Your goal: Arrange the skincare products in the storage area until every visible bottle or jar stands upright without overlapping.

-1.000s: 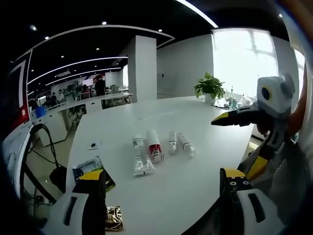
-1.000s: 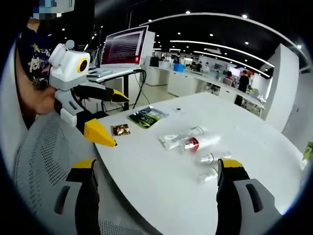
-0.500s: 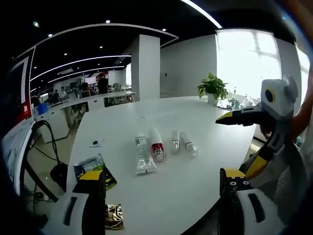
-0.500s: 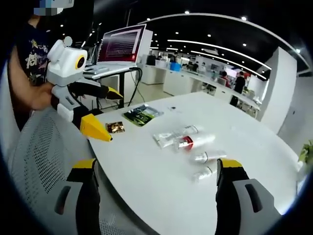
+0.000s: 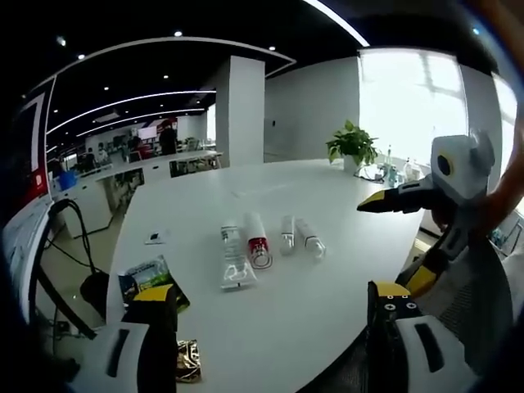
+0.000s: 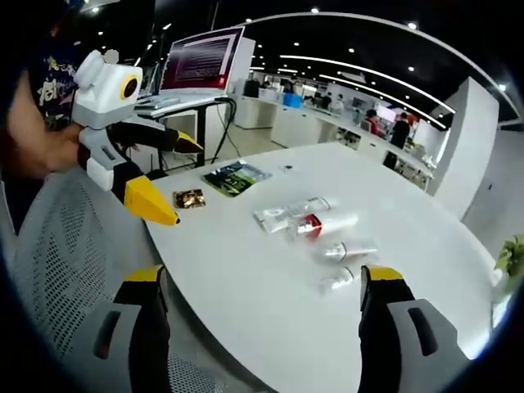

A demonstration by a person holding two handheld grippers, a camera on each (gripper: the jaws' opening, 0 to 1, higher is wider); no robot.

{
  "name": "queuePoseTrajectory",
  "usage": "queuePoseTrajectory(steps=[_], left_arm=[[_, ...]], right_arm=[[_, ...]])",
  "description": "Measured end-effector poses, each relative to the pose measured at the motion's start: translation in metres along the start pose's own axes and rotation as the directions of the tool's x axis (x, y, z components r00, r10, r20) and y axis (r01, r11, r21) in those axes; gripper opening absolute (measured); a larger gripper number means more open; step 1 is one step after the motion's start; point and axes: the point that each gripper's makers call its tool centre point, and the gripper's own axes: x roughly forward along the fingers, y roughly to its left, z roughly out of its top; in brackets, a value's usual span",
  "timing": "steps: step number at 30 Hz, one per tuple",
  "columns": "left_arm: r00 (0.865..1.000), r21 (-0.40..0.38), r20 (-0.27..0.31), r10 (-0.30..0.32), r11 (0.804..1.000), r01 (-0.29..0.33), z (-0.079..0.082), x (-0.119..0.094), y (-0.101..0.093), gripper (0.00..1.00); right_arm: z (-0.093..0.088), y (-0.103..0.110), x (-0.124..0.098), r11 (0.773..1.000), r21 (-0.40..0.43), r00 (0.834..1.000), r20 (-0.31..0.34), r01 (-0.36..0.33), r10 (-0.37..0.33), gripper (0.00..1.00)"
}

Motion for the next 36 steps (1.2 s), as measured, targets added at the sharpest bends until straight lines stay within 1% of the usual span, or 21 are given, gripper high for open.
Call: queuePoseTrajectory(steps=[5, 8, 9, 11, 12, 14, 15, 16, 17, 18, 19, 20, 21, 23, 24, 25, 27, 30, 33, 34, 36], left_arm=[[1.0, -0.004, -0.011, 0.0, 1.0, 0.0, -0.003, 0.001, 0.002, 0.99], [1.0, -0.004, -0.009, -0.002, 1.0, 0.002, -0.003, 0.001, 0.001, 0.99], [1.0, -0.003, -0.022, -0.002, 1.0, 0.002, -0.005, 0.002, 0.001, 0.99], [1.0, -0.005, -0.02, -0.001, 1.0, 0.0, -0.005, 0.002, 0.002, 0.99], [1.0, -0.006, -0.017, 0.0, 1.0, 0.0, -0.004, 0.001, 0.002, 0.99], [1.0, 0.017, 0.002, 0.011, 1.0, -0.011, 0.0, 0.001, 0.004, 1.0], [1.0, 0.023, 0.013, 0.011, 1.0, -0.011, 0.002, 0.0, 0.004, 1.0], [1.0, 0.011, 0.014, 0.005, 1.0, -0.005, 0.002, 0.0, 0.002, 1.0], [1.0, 0.002, 0.012, 0.003, 1.0, -0.003, 0.001, 0.001, 0.002, 1.0], [1.0, 0.002, -0.002, 0.009, 1.0, -0.009, -0.001, 0.002, 0.003, 1.0], [1.0, 0.003, 0.0, 0.013, 1.0, -0.013, 0.0, 0.002, 0.004, 1.0], [1.0, 0.003, 0.003, 0.012, 1.0, -0.012, 0.001, 0.002, 0.003, 1.0], [1.0, 0.005, 0.004, 0.008, 1.0, -0.008, 0.001, 0.002, 0.002, 1.0], [1.0, 0.028, -0.006, 0.003, 1.0, -0.003, -0.001, 0.004, -0.001, 1.0], [1.0, 0.031, -0.014, 0.001, 1.0, -0.001, -0.002, 0.004, -0.002, 1.0], [1.0, 0.035, -0.018, 0.002, 0.999, -0.001, -0.003, 0.004, -0.002, 1.0], [1.0, 0.027, -0.015, 0.02, 0.999, -0.019, -0.002, 0.004, 0.002, 1.0], [1.0, 0.015, -0.013, 0.022, 1.0, -0.021, -0.001, 0.004, 0.002, 1.0], [1.0, 0.03, -0.022, 0.015, 0.999, -0.015, -0.004, 0.004, 0.0, 0.99], [1.0, 0.03, -0.023, 0.017, 0.999, -0.017, -0.004, 0.004, 0.001, 0.99], [0.999, 0.02, -0.026, 0.023, 1.0, -0.022, -0.005, 0.004, 0.004, 0.99]], right_arm=[[0.004, 0.001, -0.002, 1.0, 0.005, 1.0, 0.015, 0.001, -0.001, 0.94], [0.002, 0.001, -0.001, 1.0, 0.001, 1.0, 0.004, -0.003, 0.003, 0.93], [0.003, 0.001, 0.0, 1.0, 0.001, 1.0, 0.004, -0.005, 0.005, 0.93], [0.007, -0.001, -0.001, 1.0, 0.026, 1.0, 0.016, -0.013, 0.013, 0.93], [0.01, -0.005, -0.003, 1.0, 0.025, 1.0, 0.017, 0.0, -0.001, 0.92], [0.029, -0.014, -0.008, 0.997, 0.078, 0.998, 0.061, 0.027, -0.032, 0.91], [0.044, -0.016, -0.011, 0.993, 0.113, 0.994, 0.1, 0.028, -0.039, 0.91], [0.072, -0.021, -0.018, 0.993, 0.115, 0.983, 0.173, 0.033, -0.052, 0.9], [0.1, -0.027, -0.023, 0.994, 0.097, 0.968, 0.242, 0.04, -0.063, 0.89], [0.119, -0.031, -0.025, 0.997, 0.071, 0.955, 0.291, 0.041, -0.06, 0.86], [0.142, -0.038, -0.022, 0.999, 0.017, 0.945, 0.324, 0.034, -0.038, 0.85], [0.156, -0.045, -0.02, 0.999, -0.007, 0.941, 0.338, 0.035, -0.03, 0.85], [0.176, -0.054, -0.015, 0.999, -0.039, 0.934, 0.357, 0.029, -0.013, 0.85], [0.194, -0.064, -0.006, 0.996, -0.086, 0.939, 0.343, 0.007, 0.023, 0.85], [0.209, -0.07, -0.001, 0.992, -0.126, 0.937, 0.346, -0.003, 0.047, 0.85], [0.22, -0.074, 0.004, 0.987, -0.159, 0.942, 0.329, -0.02, 0.072, 0.85], [0.237, -0.08, 0.009, 0.978, -0.205, 0.939, 0.328, -0.033, 0.101, 0.84], [0.254, -0.093, 0.021, 0.964, -0.256, 0.956, 0.26, -0.069, 0.137, 0.82], [0.27, -0.104, 0.031, 0.957, -0.272, 0.951, 0.257, -0.099, 0.171, 0.81], [0.273, -0.103, 0.037, 0.952, -0.268, 0.946, 0.243, -0.145, 0.213, 0.82], [0.269, -0.107, 0.047, 0.943, -0.295, 0.959, 0.186, -0.155, 0.216, 0.82]])
